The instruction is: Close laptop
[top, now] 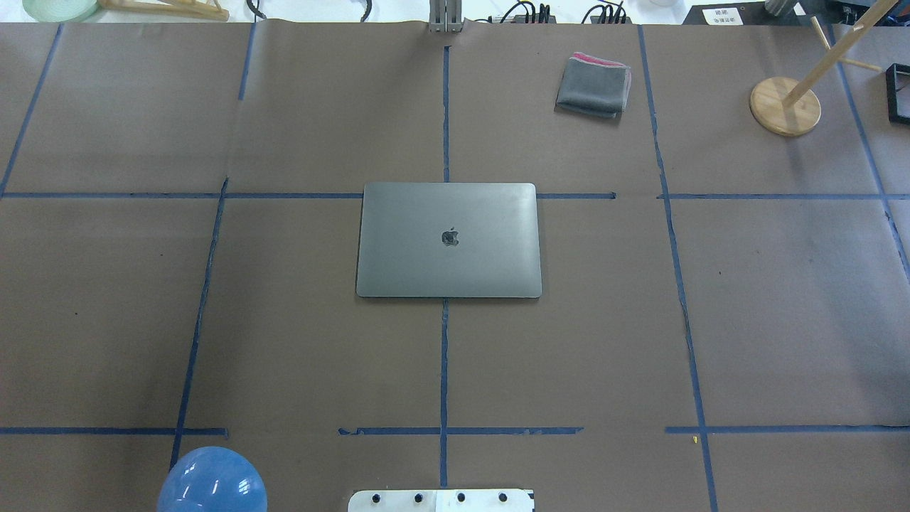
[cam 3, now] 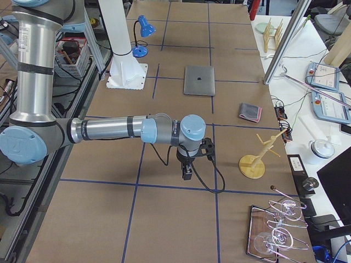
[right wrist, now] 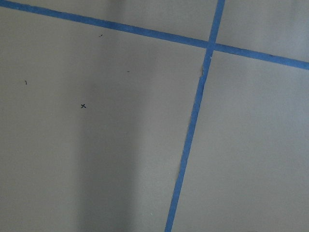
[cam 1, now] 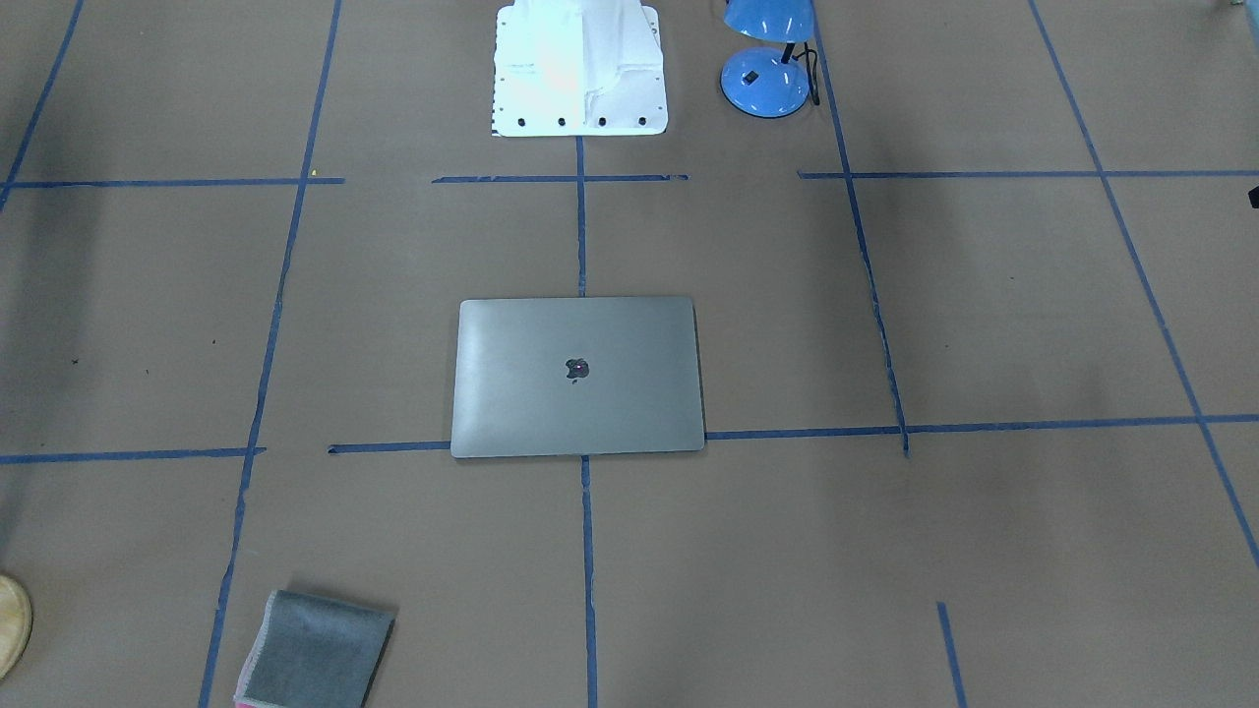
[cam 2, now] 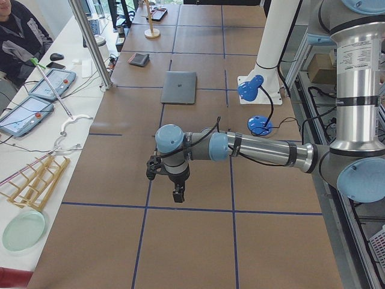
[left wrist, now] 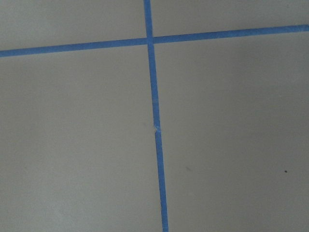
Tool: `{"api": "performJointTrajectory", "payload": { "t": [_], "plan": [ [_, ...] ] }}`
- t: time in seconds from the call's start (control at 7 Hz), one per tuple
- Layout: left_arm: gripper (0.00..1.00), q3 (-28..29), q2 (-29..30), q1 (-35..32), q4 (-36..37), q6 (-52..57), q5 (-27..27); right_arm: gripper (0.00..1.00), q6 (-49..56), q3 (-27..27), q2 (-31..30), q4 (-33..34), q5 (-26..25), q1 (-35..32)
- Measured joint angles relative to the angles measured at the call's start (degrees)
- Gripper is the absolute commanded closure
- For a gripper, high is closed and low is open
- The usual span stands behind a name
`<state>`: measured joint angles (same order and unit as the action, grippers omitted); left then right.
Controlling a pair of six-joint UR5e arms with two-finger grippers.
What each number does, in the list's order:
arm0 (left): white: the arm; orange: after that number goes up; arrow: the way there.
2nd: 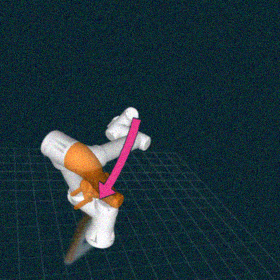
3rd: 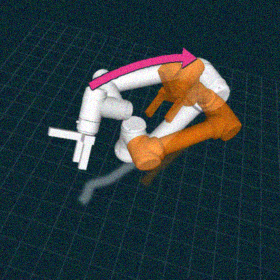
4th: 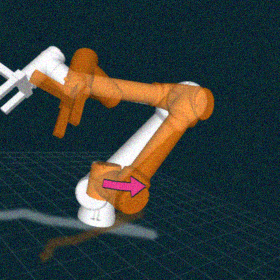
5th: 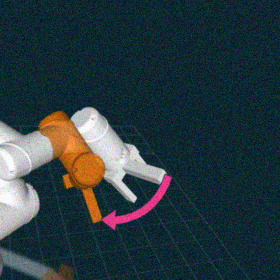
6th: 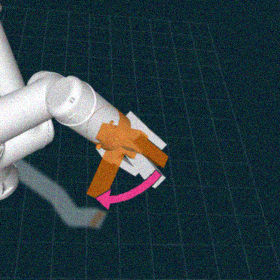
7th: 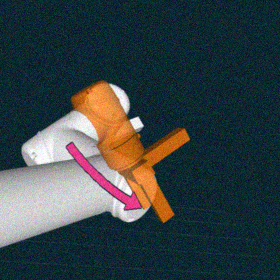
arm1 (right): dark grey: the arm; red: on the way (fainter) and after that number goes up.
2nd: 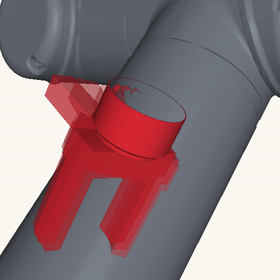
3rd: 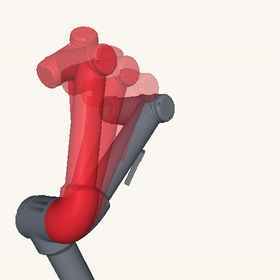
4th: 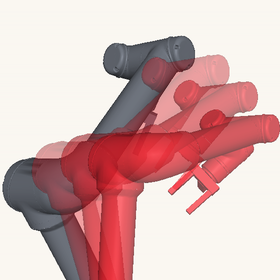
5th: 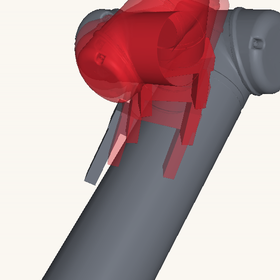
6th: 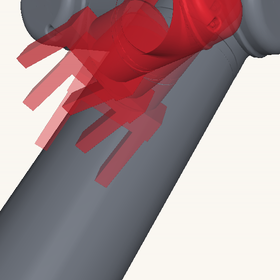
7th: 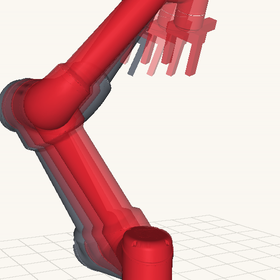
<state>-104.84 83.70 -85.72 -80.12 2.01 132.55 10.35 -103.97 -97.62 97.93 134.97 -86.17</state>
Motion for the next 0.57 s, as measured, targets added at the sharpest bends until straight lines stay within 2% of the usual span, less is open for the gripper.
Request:
{"api": "performJointTrajectory", "payload": {
  "t": [0.57],
  "plan": [
    [0.01, -0.58, 0.17, 0.03, -0.03, 0.17, -0.1, 0.0, 0.02, -0.3, -0.03, -0.02, 0.03, -0.04]
  ]
}}
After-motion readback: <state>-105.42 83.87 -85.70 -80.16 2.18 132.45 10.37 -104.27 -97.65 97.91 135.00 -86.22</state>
